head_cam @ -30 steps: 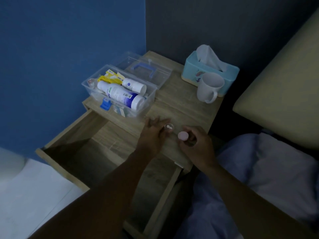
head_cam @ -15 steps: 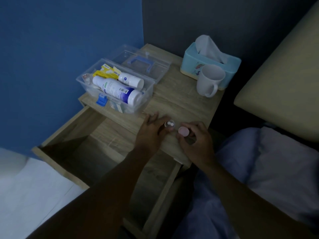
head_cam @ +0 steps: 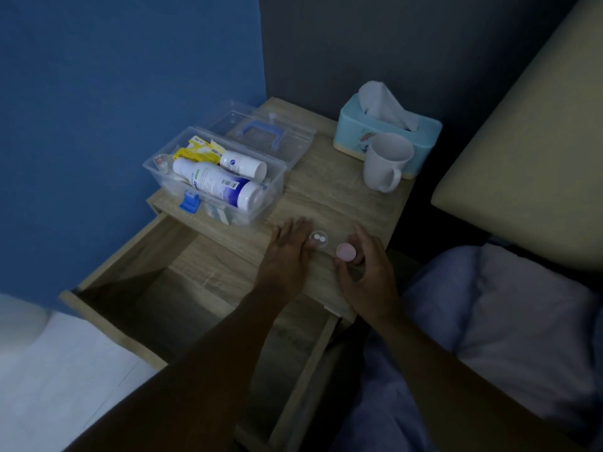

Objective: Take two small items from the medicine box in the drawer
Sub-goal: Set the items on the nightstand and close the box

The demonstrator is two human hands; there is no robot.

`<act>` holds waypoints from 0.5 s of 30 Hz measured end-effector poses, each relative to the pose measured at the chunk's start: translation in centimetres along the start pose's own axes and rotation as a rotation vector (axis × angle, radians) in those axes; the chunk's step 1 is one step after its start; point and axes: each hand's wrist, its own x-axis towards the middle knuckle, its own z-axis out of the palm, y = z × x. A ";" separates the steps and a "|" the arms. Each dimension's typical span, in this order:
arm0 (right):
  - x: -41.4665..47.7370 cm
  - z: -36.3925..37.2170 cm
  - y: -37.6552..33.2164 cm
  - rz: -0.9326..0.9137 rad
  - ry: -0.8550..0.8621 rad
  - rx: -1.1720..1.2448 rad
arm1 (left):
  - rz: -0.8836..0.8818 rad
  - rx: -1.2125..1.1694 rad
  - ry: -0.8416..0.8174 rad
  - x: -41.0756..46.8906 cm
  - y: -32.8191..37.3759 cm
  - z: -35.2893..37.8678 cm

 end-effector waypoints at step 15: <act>3.6 -1.7 -1.8 -0.035 0.202 -0.113 | 0.113 0.497 -0.114 -2.1 -3.1 -1.6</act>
